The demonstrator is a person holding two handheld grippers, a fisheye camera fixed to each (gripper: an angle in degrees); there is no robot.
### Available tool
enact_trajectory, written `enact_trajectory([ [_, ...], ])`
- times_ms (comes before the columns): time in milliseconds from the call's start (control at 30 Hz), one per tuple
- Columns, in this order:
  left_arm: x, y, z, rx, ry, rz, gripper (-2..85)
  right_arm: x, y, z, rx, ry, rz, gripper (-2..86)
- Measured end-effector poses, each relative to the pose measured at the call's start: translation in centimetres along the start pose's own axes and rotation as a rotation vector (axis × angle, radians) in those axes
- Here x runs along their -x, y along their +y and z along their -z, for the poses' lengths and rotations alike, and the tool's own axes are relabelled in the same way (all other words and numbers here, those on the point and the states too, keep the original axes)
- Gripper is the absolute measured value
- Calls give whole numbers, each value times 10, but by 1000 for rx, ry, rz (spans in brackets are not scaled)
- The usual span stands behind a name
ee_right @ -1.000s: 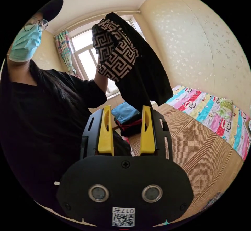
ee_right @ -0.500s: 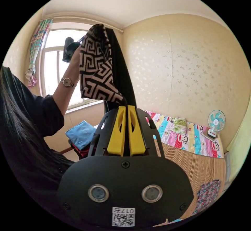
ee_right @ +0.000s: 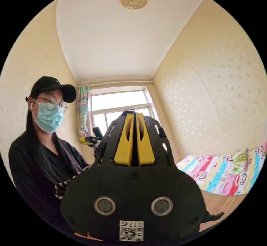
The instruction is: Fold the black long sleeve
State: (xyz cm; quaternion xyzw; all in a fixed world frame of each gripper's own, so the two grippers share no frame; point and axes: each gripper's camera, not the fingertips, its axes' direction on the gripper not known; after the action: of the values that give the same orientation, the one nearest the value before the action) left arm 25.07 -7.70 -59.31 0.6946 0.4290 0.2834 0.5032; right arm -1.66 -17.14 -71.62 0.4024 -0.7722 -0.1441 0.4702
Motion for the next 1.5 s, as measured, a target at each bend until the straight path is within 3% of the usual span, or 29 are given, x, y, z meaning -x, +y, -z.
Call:
enact_trajectory([
  [67,19,1,-5,17,-179,132,27,-20,-11,-13,23,-298,-108,13],
  [167,50,-4,-37,182,-364,244,131,-29,-18,-40,98,-520,-212,13],
  [267,70,-14,-70,248,-374,223,153,-22,-27,-72,230,-739,-277,14],
  [333,82,-19,-84,252,-350,212,152,-10,-35,-86,327,-770,-279,15],
  [467,110,-21,-126,299,-136,251,119,20,-57,-100,525,-608,-227,21],
  [533,111,-17,-138,281,-17,221,23,27,-64,-92,571,-512,-188,25],
  [700,120,-5,-127,125,-111,320,4,28,-67,-13,433,-159,-207,58],
  [767,121,-5,-121,90,-123,338,4,29,-45,41,343,53,-257,76],
  [867,115,-13,-114,67,-128,318,4,22,13,101,276,185,-399,96],
  [1067,96,-38,-95,47,-117,235,3,-8,156,138,48,-77,-713,140],
  [1200,90,-47,-79,48,-162,232,3,-29,173,96,101,-151,-744,155],
  [1267,91,-46,-72,57,-191,246,3,-37,162,54,176,-401,-717,128],
  [1300,92,-45,-65,62,-211,266,3,-36,156,46,195,-435,-695,116],
  [1367,92,-41,-50,66,-246,295,3,-22,122,45,236,-349,-594,48],
  [1500,81,-23,0,54,-365,365,6,13,53,97,145,2,-458,38],
])
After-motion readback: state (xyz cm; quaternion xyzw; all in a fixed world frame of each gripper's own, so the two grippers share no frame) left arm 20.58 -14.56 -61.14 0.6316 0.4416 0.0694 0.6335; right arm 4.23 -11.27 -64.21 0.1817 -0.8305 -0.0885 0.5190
